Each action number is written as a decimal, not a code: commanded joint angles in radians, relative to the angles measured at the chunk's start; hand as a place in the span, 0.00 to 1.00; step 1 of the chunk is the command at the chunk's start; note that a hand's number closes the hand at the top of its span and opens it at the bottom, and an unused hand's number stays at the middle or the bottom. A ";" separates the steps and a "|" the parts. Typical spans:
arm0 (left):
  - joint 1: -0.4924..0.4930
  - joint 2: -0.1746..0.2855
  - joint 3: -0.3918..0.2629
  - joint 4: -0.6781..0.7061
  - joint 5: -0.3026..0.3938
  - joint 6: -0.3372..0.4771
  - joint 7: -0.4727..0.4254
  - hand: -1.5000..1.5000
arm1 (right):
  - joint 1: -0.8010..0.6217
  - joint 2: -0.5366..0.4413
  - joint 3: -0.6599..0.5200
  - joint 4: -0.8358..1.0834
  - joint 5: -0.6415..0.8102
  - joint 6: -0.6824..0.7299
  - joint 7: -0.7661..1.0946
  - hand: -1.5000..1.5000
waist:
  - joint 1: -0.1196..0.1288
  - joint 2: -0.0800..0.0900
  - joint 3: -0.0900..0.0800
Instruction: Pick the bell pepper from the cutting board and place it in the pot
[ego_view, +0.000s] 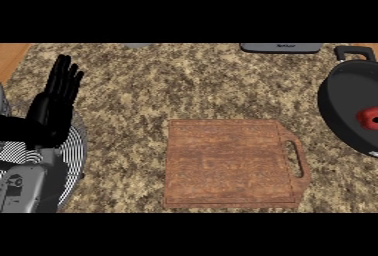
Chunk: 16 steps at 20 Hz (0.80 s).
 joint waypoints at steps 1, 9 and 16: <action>0.011 -0.025 -0.016 0.010 -0.018 0.015 -0.020 0.50 | -0.063 -0.063 -0.072 0.080 -0.080 0.112 0.039 0.00 | 0.003 0.004 0.000; -0.010 0.009 0.004 -0.013 0.009 -0.016 0.015 0.50 | -0.081 -0.165 -0.217 0.167 -0.235 0.225 0.138 0.00 | 0.010 0.007 0.002; -0.025 0.017 0.021 -0.010 0.025 -0.020 0.031 0.50 | 0.000 -0.241 -0.293 0.200 -0.323 0.295 0.103 0.00 | 0.014 0.010 0.004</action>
